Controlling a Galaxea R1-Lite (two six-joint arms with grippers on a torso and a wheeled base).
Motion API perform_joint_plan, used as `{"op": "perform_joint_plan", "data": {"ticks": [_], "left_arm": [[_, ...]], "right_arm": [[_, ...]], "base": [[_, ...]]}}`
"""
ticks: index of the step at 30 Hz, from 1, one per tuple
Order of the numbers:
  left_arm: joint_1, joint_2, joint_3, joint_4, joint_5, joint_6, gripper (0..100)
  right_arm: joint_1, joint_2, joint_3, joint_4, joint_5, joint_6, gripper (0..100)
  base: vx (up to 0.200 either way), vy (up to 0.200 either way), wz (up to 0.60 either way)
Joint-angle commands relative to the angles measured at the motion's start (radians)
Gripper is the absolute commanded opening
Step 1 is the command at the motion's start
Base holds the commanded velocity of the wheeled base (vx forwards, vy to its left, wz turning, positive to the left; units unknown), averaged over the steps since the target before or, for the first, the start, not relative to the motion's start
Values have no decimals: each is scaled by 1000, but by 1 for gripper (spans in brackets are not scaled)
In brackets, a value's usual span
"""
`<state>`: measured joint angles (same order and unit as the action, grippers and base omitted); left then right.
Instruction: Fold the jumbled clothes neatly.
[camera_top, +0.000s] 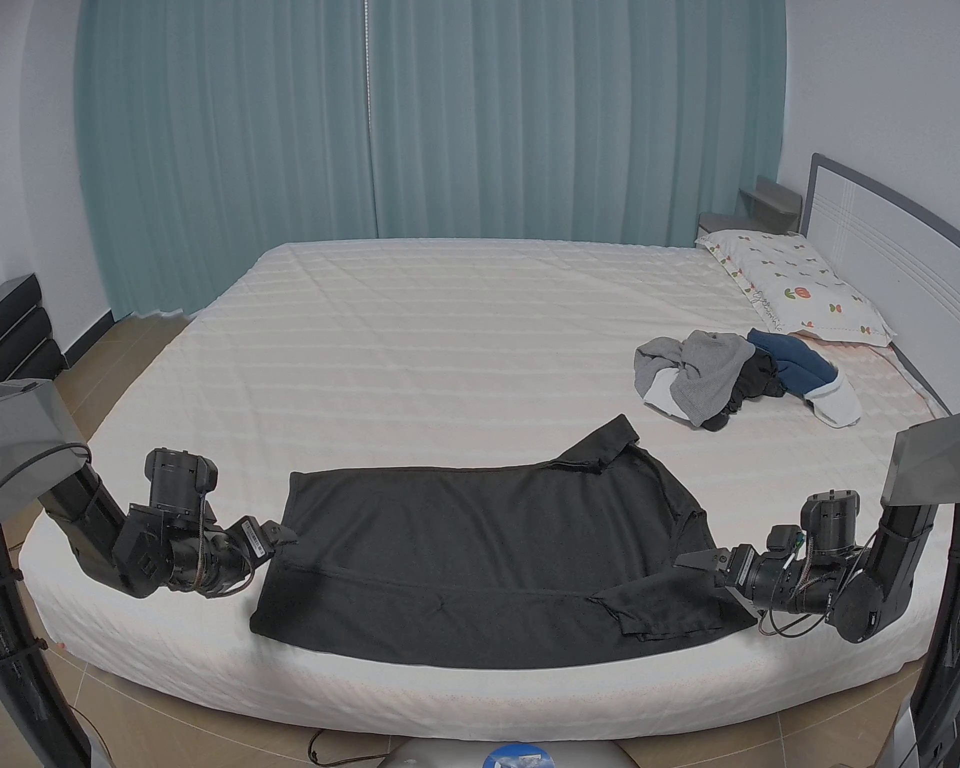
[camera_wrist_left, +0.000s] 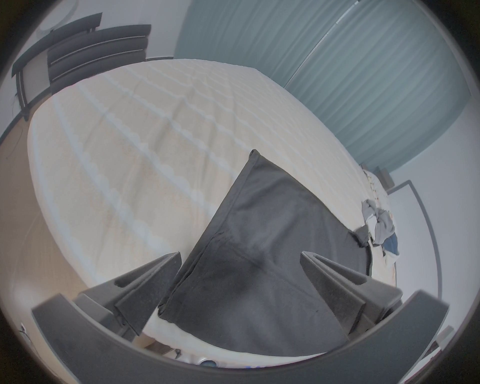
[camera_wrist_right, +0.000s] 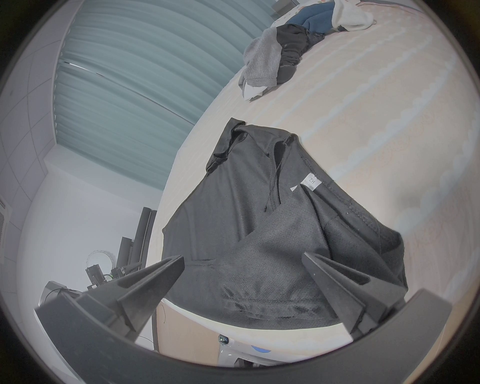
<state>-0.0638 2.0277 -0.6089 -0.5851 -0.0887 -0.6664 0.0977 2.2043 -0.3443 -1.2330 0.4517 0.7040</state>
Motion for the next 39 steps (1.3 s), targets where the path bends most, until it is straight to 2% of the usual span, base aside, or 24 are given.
{"op": "perform_joint_plan", "data": {"ticks": [1,7,16,25,26,31,32,39], "left_arm": [[2,65,-74,1,1,-48,100],[1,144,-140,2,1,-93,100],[-7,221,-204,4,14,-96,100],[-13,223,-206,4,12,-96,100],[-13,223,-206,4,12,-96,0],[-16,223,-199,4,14,-94,0],[-14,220,-192,7,15,-94,0],[4,213,-172,10,17,-94,0]], "right_arm": [[-4,-11,-7,0,-4,-1,100],[-24,-11,-15,0,-8,-8,100],[-38,-5,-24,0,-16,-32,100],[-52,6,-30,0,-18,-51,100],[-52,6,-30,0,-18,-51,100],[-55,35,-30,-2,-30,-87,100],[-53,41,-32,-8,-51,-101,100],[-52,58,-32,-62,-74,-101,100]], "base": [[0,0,0],[0,0,0],[0,0,0],[0,0,0],[0,0,0],[0,0,0],[0,0,0],[0,0,0]]}}
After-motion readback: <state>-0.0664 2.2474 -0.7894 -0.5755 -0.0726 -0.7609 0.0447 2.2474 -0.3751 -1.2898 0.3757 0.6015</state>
